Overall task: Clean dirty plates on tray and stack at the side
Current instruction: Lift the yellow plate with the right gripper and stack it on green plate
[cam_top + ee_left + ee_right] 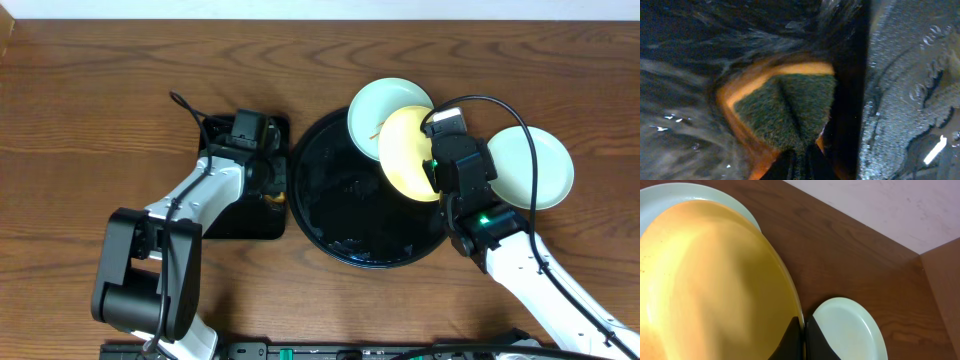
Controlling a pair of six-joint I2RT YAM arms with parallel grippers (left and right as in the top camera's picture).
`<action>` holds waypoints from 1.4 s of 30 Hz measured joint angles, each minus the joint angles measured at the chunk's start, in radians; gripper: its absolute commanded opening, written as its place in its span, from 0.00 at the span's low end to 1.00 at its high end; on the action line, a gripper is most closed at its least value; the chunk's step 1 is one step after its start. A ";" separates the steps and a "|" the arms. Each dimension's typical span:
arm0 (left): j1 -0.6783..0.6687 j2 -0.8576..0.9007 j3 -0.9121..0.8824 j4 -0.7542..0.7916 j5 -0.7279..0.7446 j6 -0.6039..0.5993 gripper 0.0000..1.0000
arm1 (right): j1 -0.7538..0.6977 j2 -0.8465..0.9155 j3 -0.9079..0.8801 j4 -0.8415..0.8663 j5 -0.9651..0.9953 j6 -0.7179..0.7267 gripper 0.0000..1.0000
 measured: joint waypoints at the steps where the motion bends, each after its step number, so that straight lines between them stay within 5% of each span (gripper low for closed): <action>1: -0.003 0.000 0.000 0.000 -0.002 0.001 0.07 | 0.000 0.000 0.000 0.000 0.000 0.000 0.01; 19: -0.007 -0.208 -0.001 -0.021 -0.158 0.019 0.13 | 0.000 0.000 0.000 -0.001 0.000 0.000 0.01; 42: -0.007 -0.212 -0.001 -0.082 -0.305 -0.057 0.13 | 0.000 -0.082 0.004 0.178 -0.021 0.019 0.01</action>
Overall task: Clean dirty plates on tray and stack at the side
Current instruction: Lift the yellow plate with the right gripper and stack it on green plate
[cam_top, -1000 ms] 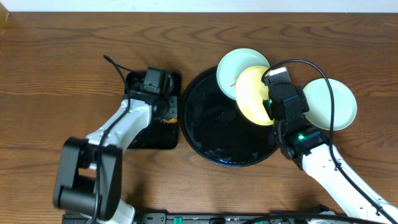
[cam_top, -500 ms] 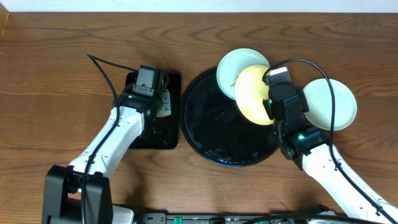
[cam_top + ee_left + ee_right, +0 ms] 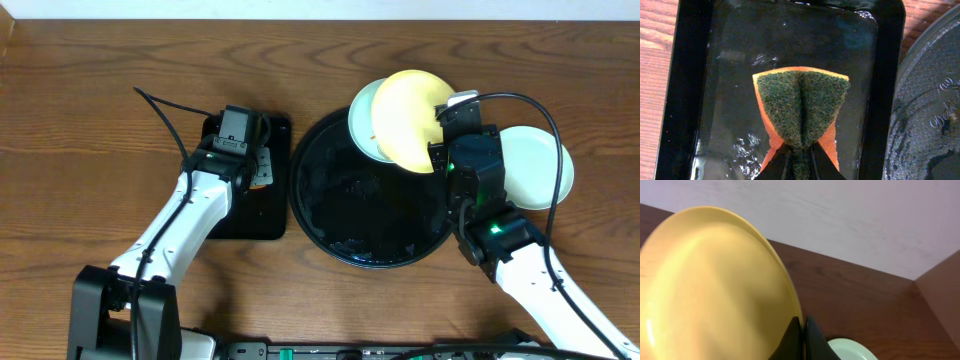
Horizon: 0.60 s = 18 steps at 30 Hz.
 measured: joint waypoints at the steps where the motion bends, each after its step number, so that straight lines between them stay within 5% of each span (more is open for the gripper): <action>1: 0.000 0.000 0.000 0.000 0.000 0.000 0.13 | -0.001 0.000 0.002 -0.019 -0.026 -0.011 0.01; 18: 0.000 0.000 0.000 -0.004 0.000 -0.003 0.13 | -0.201 0.000 0.002 -0.111 0.027 0.289 0.01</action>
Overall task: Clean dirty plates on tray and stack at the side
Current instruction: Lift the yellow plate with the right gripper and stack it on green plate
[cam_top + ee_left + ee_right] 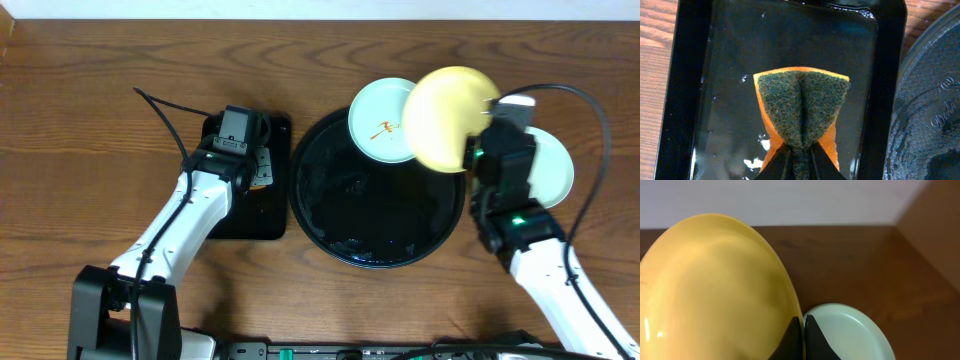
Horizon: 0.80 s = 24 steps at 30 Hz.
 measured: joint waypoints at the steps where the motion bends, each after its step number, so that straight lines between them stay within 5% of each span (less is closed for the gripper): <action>1: 0.000 0.000 0.000 0.000 0.000 0.000 0.13 | -0.032 0.000 0.000 -0.014 -0.008 0.026 0.01; 9: 0.000 0.000 0.000 0.000 0.000 0.000 0.13 | -0.369 0.005 0.001 -0.161 -0.158 0.272 0.01; 16: 0.000 0.000 0.000 0.000 0.000 0.000 0.13 | -0.616 0.058 0.001 -0.185 -0.337 0.350 0.02; 19: 0.000 0.000 0.000 -0.001 0.000 0.000 0.13 | -0.667 0.086 0.001 -0.178 -0.398 0.365 0.11; 24: 0.000 0.000 0.000 0.000 0.000 0.000 0.13 | -0.688 0.133 0.001 -0.153 -0.463 0.354 0.41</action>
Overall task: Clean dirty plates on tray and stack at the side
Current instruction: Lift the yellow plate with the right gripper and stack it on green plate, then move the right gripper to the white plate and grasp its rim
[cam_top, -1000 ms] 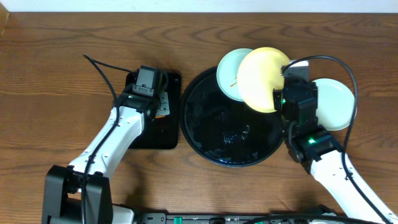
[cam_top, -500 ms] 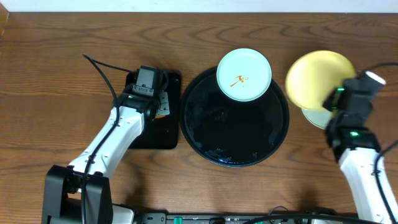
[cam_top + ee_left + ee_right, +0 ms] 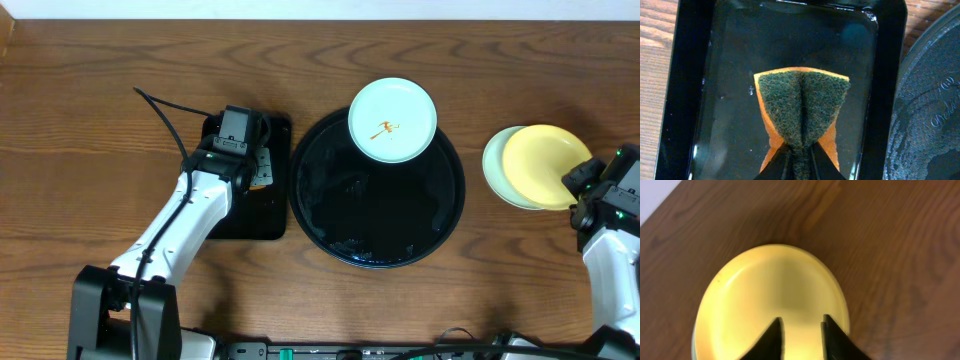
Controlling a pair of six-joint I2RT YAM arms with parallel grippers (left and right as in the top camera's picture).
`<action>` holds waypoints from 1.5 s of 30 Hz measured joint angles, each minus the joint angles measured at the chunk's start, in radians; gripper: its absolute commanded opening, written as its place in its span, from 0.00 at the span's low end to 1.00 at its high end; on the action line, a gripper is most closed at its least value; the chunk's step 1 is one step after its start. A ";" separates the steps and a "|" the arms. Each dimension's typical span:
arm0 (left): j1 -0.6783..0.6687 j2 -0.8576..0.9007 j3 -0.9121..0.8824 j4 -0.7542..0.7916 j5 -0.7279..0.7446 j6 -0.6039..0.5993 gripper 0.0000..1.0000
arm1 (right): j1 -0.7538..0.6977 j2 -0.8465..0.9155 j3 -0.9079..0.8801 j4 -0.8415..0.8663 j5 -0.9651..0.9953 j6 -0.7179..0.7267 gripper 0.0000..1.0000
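Observation:
A yellow plate (image 3: pixel 545 165) lies flat on a pale green plate (image 3: pixel 494 160) on the table, right of the round black tray (image 3: pixel 330 215). My right gripper (image 3: pixel 801 324) stands open over the yellow plate's near rim, nothing between its fingers. Another pale green plate (image 3: pixel 392 120) with an orange smear sits on the tray's far edge. My left gripper (image 3: pixel 800 152) is shut on a folded sponge (image 3: pixel 801 107), green scouring face up with orange underneath, over the black rectangular water tray (image 3: pixel 785 45).
The wet round tray's edge (image 3: pixel 930 100) lies just right of the water tray. A black cable (image 3: pixel 165 115) trails from the left arm across the wooden table (image 3: pixel 100 200).
My right gripper has let go of the yellow plate, which now lies on the pale green plate at the right; the jaws are open. The left gripper and sponge have not moved.
The right gripper held the yellow plate over the tray while the left pressed the sponge in the water tray. The sponge was then raised, the plate was farther back, then over toward the right. Now it is stacked on the side plate and released.

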 measured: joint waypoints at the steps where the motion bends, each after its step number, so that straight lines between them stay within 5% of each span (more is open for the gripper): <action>1: 0.000 0.000 0.000 0.000 0.000 0.000 0.13 | 0.000 0.008 0.000 0.011 -0.025 -0.018 0.43; 18: 0.000 0.000 0.000 0.000 0.000 0.000 0.13 | 0.164 0.026 0.067 -0.098 -0.337 -0.248 0.56; 26: 0.000 0.000 0.000 0.000 0.000 0.000 0.13 | 0.293 0.111 0.378 -0.386 -0.347 -0.388 0.62; 36: 0.000 0.000 0.000 -0.001 -0.006 0.000 0.13 | 0.393 0.463 0.882 -0.784 -0.373 -0.499 0.78; 41: 0.000 0.000 0.000 -0.001 -0.007 0.000 0.13 | 0.415 0.599 0.956 -0.724 -0.382 -0.514 0.92; 45: 0.000 0.000 0.000 -0.001 -0.008 0.000 0.13 | 0.430 0.651 0.957 -0.615 -0.388 -0.495 0.92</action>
